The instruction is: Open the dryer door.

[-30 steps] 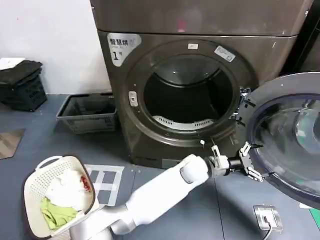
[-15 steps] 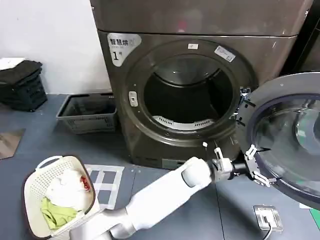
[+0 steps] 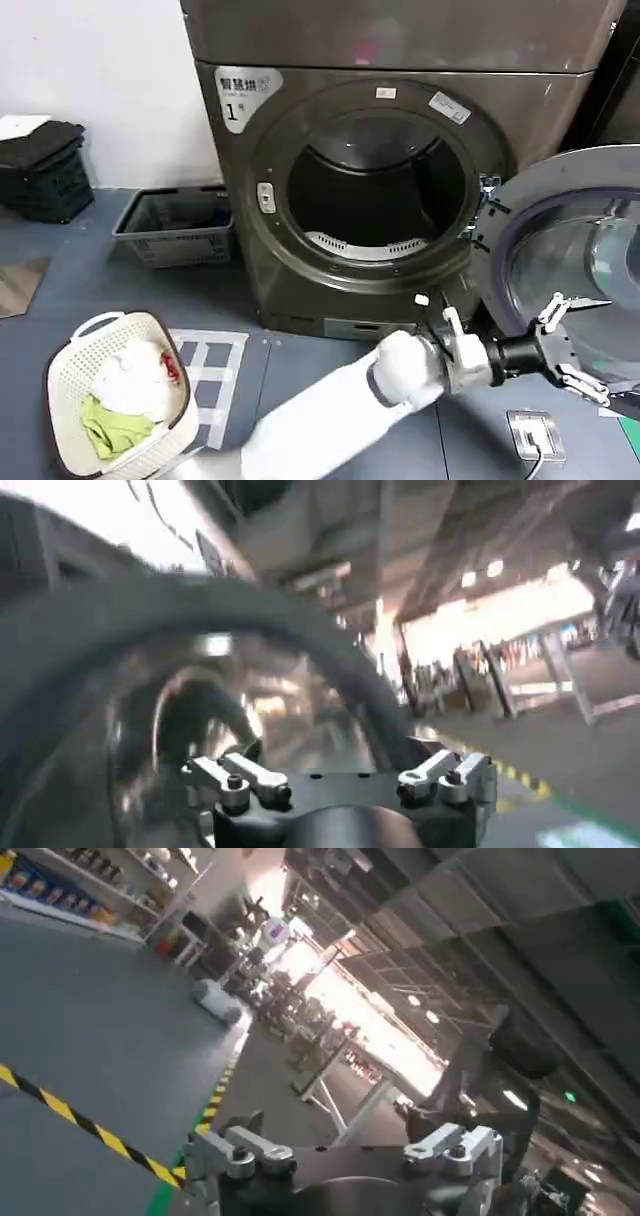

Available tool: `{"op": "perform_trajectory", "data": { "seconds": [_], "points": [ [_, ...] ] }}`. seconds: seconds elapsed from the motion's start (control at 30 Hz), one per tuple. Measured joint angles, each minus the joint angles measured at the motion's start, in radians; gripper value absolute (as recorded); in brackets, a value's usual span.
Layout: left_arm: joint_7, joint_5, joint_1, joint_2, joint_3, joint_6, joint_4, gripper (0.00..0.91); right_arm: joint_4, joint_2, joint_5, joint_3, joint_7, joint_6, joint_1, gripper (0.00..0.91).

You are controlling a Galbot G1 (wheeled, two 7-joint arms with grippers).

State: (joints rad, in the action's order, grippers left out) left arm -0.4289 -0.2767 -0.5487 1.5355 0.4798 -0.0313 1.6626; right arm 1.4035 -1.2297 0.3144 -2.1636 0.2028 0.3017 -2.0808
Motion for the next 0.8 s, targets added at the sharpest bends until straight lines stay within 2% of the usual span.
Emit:
{"op": "perform_trajectory", "data": {
  "seconds": [0.2, 0.47, 0.8],
  "points": [
    [0.012, 0.001, -0.087, -0.167, -0.078, -0.002, 0.164, 0.907, -0.014, 0.003, 0.001, -0.002, -0.005, -0.007, -0.001, 0.907],
    [0.029, -0.036, -0.242, -0.332, -0.272, 0.006, 0.338, 0.907, -0.011, 0.014, 0.005, 0.002, -0.011, -0.008, 0.005, 0.907],
    [0.113, -0.098, -0.453, -0.476, -0.514, 0.127, 0.483, 0.907, 0.009, 0.009, 0.007, 0.006, -0.018, -0.011, 0.011, 0.907]
  ]
}}
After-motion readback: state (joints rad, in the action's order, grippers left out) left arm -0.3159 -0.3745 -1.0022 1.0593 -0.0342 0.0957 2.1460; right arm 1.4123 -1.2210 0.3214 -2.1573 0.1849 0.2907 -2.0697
